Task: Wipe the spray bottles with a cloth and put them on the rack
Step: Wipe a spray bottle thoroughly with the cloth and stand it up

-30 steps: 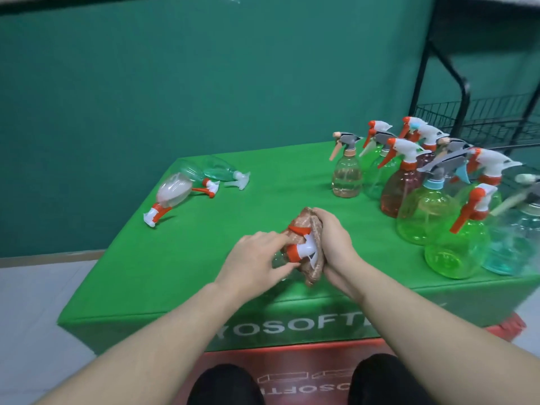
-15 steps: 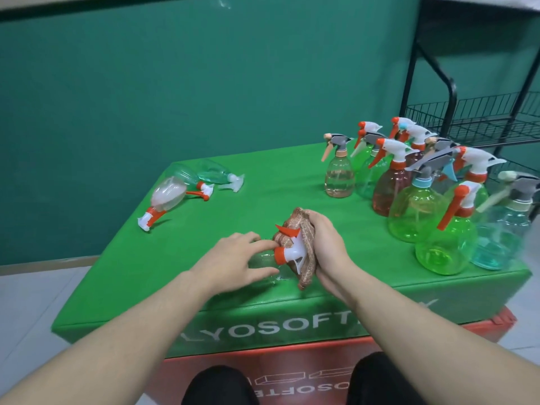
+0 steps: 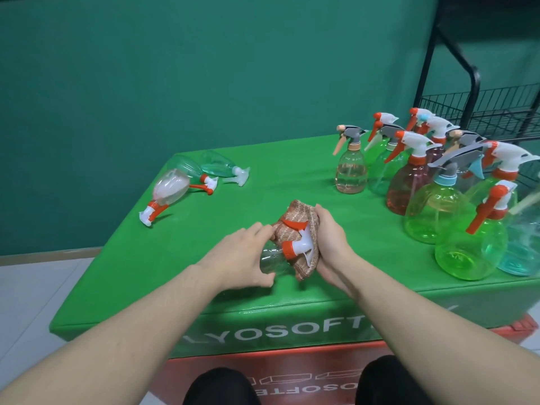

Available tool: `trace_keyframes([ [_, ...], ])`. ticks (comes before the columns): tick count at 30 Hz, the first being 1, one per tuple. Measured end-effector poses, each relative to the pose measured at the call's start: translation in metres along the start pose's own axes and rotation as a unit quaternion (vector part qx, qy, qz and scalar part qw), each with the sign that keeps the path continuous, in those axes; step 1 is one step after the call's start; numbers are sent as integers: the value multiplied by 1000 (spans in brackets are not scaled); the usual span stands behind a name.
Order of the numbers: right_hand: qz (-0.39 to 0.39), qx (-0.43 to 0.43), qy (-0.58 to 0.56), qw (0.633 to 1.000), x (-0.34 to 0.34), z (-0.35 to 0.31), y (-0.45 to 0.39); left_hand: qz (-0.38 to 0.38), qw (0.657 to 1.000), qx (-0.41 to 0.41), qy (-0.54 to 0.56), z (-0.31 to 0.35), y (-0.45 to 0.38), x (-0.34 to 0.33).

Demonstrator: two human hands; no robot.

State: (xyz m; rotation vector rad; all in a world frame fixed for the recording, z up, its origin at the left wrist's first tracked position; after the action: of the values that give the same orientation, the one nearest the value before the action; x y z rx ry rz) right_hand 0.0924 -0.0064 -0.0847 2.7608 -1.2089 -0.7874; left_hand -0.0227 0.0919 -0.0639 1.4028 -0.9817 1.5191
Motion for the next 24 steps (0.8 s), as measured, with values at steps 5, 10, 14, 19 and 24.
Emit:
trace_keyframes([
  [5, 56, 69, 57, 994, 16, 1, -3, -11, 999, 15, -30, 3, -7, -1],
  [10, 90, 138, 148, 975, 25, -4, 14, -16, 999, 28, -30, 5, -10, 0],
  [14, 91, 130, 116, 981, 25, -3, 19, -2, 999, 34, -10, 7, -9, 2],
  [19, 77, 45, -47, 995, 12, 7, 14, 9, 999, 26, -28, 7, -3, 1],
  [24, 37, -31, -94, 994, 4, 12, 3, 9, 1000, 20, -13, 6, -8, 0],
])
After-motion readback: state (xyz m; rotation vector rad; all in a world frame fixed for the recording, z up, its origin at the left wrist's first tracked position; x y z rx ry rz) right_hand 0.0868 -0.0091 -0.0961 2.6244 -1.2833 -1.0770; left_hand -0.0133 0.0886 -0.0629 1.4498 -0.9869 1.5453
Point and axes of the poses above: each hand's wrist, its own y-axis away from the middle knuckle, its own x-axis out of the back of the hand, z = x × y, the point moved 5 cm from there along -y, towards the middle knuckle, and after that the axes turned 4 degrees about x, right-handed, at the moved point
